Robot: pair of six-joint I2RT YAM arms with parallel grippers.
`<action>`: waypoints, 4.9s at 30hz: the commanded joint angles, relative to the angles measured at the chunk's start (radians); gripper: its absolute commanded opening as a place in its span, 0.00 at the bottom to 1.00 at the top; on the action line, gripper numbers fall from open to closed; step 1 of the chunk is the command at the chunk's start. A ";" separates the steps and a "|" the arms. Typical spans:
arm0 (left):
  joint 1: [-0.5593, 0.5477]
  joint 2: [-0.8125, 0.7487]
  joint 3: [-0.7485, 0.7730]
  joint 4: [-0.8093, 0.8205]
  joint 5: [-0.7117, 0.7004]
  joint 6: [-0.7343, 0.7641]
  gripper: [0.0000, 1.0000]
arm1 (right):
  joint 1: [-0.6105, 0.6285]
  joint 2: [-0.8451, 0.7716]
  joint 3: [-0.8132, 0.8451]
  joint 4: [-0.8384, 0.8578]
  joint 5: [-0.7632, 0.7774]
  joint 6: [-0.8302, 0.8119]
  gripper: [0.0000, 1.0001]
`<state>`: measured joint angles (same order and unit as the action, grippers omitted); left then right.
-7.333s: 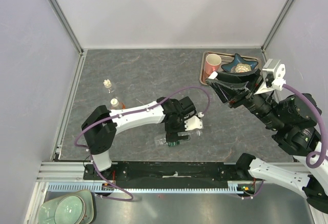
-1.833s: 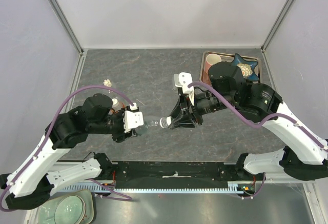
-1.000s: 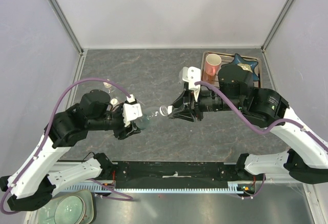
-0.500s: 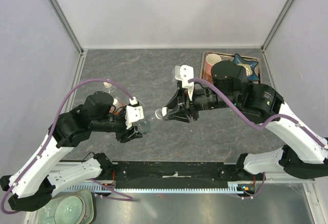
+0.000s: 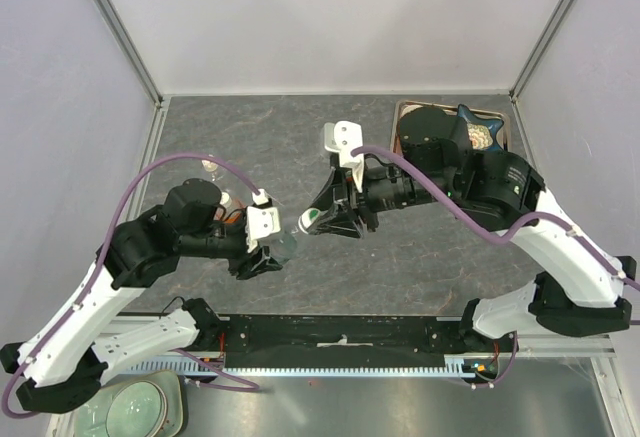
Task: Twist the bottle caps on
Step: Screw the bottle cap onto the plastic bottle.
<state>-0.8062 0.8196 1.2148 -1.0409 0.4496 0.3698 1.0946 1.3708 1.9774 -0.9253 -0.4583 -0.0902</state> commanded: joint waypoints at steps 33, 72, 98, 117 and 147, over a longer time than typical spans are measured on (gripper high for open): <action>0.007 -0.229 -0.346 0.651 0.016 -0.265 0.45 | 0.163 -0.018 0.179 0.071 0.113 -0.014 0.38; 0.007 -0.223 -0.432 0.743 0.258 -0.348 0.37 | 0.162 0.062 0.115 0.121 0.165 -0.043 0.41; 0.007 -0.255 -0.428 0.748 0.334 -0.342 0.35 | 0.119 0.091 0.113 0.134 0.145 -0.025 0.42; 0.013 -0.260 -0.440 0.756 0.317 -0.359 0.33 | 0.103 0.093 0.138 0.144 0.121 -0.017 0.42; 0.033 -0.275 -0.451 0.763 0.316 -0.386 0.30 | 0.077 0.119 0.120 0.109 -0.118 0.069 0.48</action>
<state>-0.7898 0.5533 0.7628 -0.3370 0.7647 0.0238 1.1687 1.4750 2.0800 -0.7799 -0.4999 -0.0483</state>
